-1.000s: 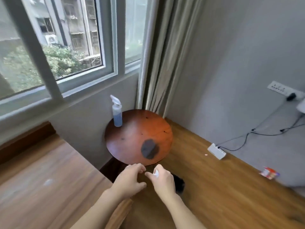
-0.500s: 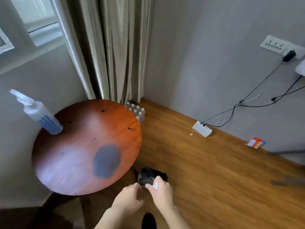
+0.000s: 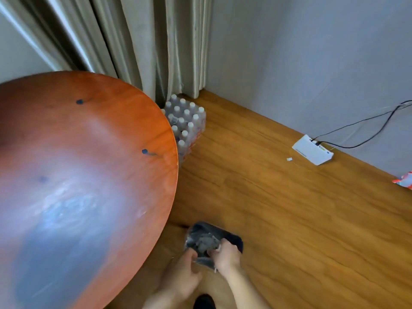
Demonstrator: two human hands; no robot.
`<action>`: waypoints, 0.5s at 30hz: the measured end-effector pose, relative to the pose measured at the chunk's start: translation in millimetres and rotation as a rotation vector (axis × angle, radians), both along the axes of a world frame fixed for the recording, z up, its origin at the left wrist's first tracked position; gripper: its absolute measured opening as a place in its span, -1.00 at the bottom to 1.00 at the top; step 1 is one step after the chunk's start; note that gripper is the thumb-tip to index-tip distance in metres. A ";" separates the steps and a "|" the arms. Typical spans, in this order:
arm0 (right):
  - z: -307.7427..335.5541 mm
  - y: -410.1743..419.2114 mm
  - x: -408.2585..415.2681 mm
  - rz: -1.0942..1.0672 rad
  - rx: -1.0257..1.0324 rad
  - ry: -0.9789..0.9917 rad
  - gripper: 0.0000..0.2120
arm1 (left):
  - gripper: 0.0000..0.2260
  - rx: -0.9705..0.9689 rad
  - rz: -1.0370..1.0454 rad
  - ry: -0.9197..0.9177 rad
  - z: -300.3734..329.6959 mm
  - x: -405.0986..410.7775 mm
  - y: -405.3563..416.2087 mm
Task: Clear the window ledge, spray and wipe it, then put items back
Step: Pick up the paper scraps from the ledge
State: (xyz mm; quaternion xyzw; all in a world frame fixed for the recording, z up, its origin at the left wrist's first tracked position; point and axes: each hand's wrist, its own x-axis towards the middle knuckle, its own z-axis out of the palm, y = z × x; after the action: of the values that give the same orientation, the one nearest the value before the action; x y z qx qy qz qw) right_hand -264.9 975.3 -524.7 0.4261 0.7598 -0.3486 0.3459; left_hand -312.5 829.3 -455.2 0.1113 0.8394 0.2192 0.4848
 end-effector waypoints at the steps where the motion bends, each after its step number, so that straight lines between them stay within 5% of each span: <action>1: -17.3 3.0 -2.8 0.000 -0.017 -0.025 -0.79 | -0.66 -0.005 -0.003 0.015 -9.8 -3.7 0.9; 7: -81.2 4.5 -11.0 -0.045 -0.071 -0.038 -0.28 | -0.66 -0.021 -0.009 0.031 -47.2 -16.8 -3.6; 15: -22.6 -4.1 -8.5 0.005 -0.059 0.002 -0.56 | -0.66 -0.045 -0.034 0.053 -8.8 -9.7 -7.1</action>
State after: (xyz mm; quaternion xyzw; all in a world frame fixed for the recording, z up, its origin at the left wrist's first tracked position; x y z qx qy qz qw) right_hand -273.4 971.2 -547.3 0.4134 0.7505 -0.3706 0.3586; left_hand -322.2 822.1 -464.0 0.1202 0.8547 0.1890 0.4683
